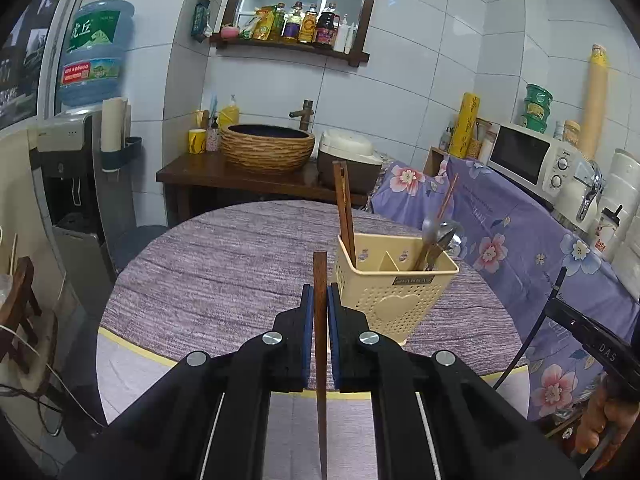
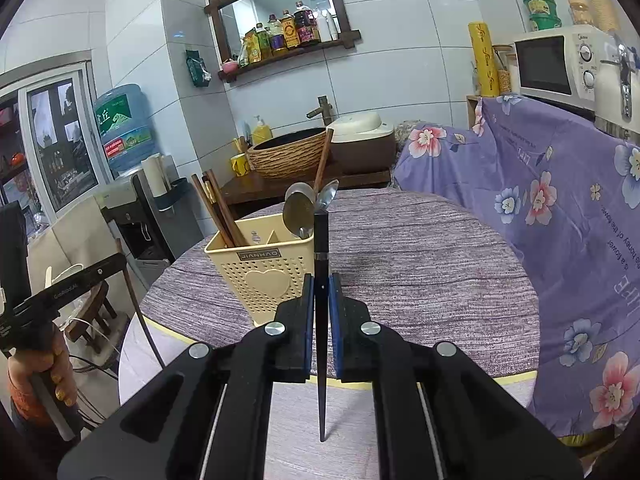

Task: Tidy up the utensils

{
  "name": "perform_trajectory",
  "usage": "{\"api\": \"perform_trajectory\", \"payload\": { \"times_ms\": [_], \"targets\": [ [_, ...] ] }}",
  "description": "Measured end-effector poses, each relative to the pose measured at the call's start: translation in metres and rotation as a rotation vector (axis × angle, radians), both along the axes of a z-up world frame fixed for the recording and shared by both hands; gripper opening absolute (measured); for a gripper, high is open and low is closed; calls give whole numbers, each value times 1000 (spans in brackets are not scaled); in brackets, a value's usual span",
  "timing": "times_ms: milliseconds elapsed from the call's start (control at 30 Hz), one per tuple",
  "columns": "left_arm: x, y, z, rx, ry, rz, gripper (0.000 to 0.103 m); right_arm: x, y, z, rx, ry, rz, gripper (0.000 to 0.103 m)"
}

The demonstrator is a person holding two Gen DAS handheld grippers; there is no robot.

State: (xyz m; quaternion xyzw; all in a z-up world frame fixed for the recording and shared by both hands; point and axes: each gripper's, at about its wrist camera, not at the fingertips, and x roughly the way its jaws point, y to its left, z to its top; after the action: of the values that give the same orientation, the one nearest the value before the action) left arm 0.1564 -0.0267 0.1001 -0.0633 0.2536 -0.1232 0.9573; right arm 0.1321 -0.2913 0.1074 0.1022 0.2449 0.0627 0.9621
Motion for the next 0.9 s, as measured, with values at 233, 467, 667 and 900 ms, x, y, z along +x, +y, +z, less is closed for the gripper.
{"api": "perform_trajectory", "payload": {
  "times_ms": [233, 467, 667, 900],
  "targets": [
    [6, 7, 52, -47, -78, -11, 8, 14, 7, 51, -13, -77, 39, 8],
    [41, -8, 140, -122, -198, 0, 8, 53, 27, 144, -33, -252, 27, 8],
    [74, -37, 136, -111, -230, 30, 8, 90, 54, 144, -92, -307, -11, 8],
    [94, -53, 63, -50, -125, 33, 8, 119, 65, 69, -117, -208, -8, 8]
  ]
}}
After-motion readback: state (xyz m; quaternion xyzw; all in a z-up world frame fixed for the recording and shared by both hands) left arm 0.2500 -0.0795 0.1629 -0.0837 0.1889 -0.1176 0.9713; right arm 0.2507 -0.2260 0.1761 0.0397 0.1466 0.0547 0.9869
